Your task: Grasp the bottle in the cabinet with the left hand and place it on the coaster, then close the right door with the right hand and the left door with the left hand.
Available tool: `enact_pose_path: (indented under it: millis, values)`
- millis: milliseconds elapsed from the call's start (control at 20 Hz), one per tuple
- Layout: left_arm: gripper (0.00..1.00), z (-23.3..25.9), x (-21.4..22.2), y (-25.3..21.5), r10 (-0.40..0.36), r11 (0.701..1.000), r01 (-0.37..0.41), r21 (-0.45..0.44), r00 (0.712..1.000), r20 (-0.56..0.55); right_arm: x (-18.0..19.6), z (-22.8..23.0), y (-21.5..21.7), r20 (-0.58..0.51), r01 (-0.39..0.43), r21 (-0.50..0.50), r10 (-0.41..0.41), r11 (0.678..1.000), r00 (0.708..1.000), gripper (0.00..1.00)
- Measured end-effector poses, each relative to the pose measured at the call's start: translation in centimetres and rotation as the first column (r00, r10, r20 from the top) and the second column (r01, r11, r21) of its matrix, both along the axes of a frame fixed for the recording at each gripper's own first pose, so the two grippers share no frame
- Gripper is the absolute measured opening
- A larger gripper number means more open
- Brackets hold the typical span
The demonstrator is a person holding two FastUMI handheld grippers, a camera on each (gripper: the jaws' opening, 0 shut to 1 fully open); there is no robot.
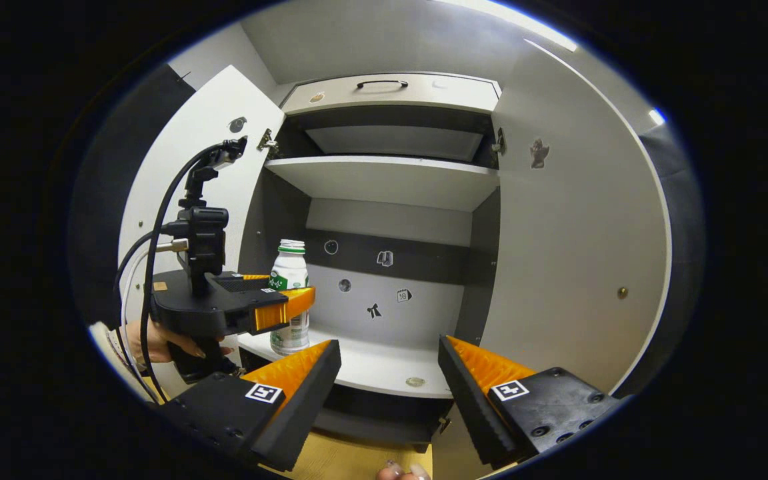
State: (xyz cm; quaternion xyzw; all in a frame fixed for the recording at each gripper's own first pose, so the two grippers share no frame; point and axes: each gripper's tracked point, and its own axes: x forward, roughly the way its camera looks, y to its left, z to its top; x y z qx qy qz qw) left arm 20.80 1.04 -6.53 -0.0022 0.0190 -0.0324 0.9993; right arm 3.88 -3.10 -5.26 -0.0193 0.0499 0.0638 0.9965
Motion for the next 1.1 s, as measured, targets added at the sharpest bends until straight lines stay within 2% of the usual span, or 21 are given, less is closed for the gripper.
enact_pose_path:
  millis: [300, 400, 550, 800, 900, 1100]
  values:
    - [0.77, -2.6, -6.4, 0.5, -0.003, 1.000, 0.002, -0.029, 0.998, -0.062, -3.1, -0.3, -0.3, -0.033, 0.055, -0.032, -0.056, 0.998, 0.998, 0.97]
    - [0.77, -3.6, -8.4, 0.5, -0.014, 0.999, 0.011, -0.040, 0.997, -0.075, -3.6, -0.4, -0.6, -0.040, 0.087, -0.026, -0.088, 0.996, 0.995, 0.98]
    - [0.77, -6.0, -11.5, -0.1, -0.023, 0.998, 0.016, -0.065, 0.994, -0.111, -4.2, -1.3, -1.8, -0.038, 0.149, -0.079, -0.152, 0.986, 0.988, 0.98]
    - [0.77, -10.4, -16.4, -3.7, -0.135, 0.983, 0.116, -0.144, 0.982, -0.132, -5.9, -3.6, -3.7, -0.041, 0.248, -0.158, -0.258, 0.956, 0.965, 0.98]
    - [0.77, -12.5, -18.5, -5.0, -0.161, 0.977, 0.136, -0.163, 0.975, -0.150, -6.9, -4.5, -3.8, -0.040, 0.251, -0.181, -0.262, 0.951, 0.964, 0.98]
    - [0.77, -15.2, -22.3, -6.9, -0.146, 0.978, 0.116, -0.174, 0.974, -0.172, -8.5, -5.5, -2.5, -0.033, 0.172, -0.200, -0.182, 0.965, 0.983, 0.98]
